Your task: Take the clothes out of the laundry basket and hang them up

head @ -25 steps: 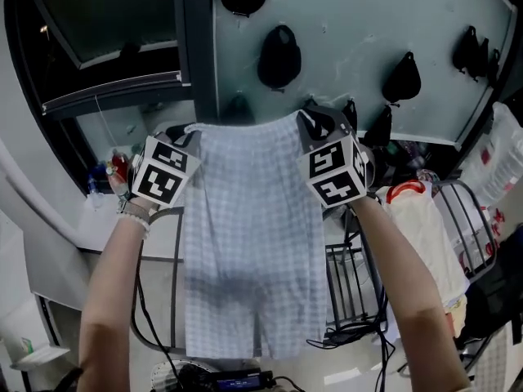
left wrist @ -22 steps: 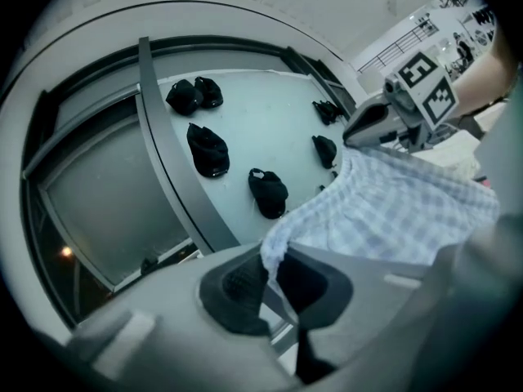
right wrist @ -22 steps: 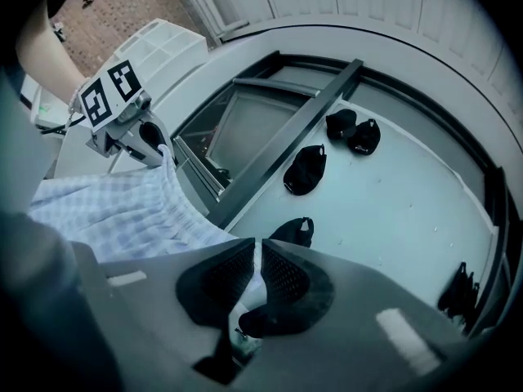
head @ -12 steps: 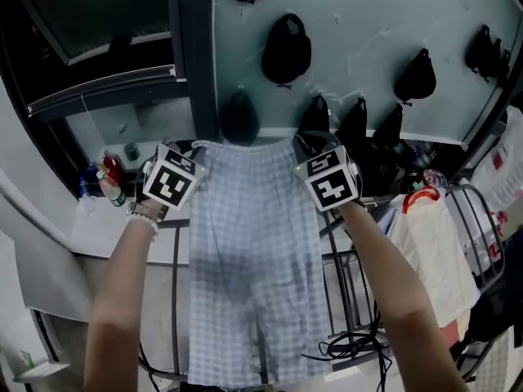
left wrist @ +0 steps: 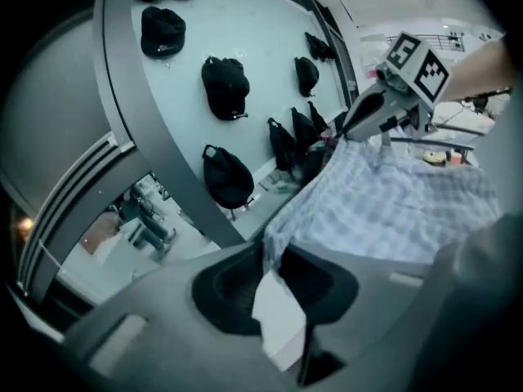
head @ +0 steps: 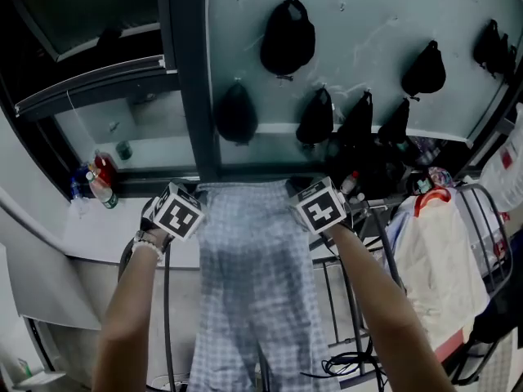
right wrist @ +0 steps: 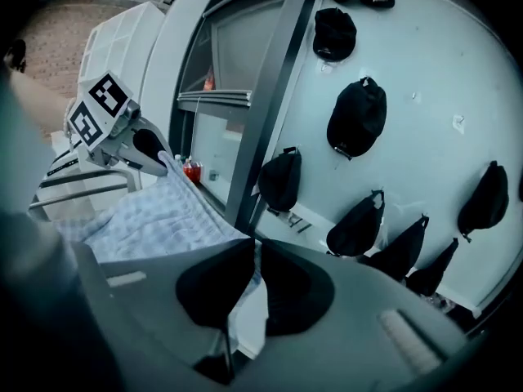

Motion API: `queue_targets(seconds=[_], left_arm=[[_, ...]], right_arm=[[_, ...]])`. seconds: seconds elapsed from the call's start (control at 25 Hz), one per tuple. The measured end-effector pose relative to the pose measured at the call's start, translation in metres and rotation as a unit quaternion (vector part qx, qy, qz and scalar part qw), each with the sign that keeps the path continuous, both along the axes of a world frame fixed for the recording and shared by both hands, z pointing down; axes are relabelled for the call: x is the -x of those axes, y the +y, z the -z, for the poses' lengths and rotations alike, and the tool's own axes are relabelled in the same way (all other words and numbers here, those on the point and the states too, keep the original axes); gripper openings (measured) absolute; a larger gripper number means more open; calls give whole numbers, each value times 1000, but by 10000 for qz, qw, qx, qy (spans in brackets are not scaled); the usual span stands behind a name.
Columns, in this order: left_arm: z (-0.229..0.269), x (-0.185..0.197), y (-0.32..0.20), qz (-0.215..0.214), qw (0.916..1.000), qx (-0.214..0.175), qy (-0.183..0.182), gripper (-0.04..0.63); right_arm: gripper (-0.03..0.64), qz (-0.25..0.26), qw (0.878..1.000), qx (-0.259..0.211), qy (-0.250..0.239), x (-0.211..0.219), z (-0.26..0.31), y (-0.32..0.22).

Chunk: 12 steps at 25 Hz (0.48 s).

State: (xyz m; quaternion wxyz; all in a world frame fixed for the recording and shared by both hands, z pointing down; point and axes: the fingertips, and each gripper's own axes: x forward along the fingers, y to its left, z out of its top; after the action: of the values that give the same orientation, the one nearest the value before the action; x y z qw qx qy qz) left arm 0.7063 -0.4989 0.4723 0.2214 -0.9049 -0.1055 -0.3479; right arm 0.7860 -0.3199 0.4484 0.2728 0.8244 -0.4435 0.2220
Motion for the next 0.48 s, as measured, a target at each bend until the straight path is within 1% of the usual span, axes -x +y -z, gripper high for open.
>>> queue_targets(seconds=[0.08,0.12,0.2,0.24,0.28,0.36,0.4,0.48], left_arm=[[-16,4,1,-76,9996,-38,-276,112],[-23,6,1,-111,9992,-33,-374,132],[-29,10,3,-169,9988,51,-458,174],[-29,13,4,-172,9988,113,-450,188],[-27,15,5,-154,9989,182,-401,200],[-17,19,4,-42,9994,314,-162,207],[-9,21,2,41,9993,362,5,207],[10,27,1,184,9983,431,351,187]], right_arm=[[29,40,9998,186,48,0,-8,0],[29,50,9996,259,82,0,-12,1],[31,66,9994,328,81,2,-18,1],[45,76,9995,315,46,5,-20,2],[77,91,9996,263,-35,9,-20,2],[145,79,9997,75,-231,16,-17,3],[161,34,9997,-39,-259,17,-13,5],[161,-65,9992,-335,-196,17,0,11]])
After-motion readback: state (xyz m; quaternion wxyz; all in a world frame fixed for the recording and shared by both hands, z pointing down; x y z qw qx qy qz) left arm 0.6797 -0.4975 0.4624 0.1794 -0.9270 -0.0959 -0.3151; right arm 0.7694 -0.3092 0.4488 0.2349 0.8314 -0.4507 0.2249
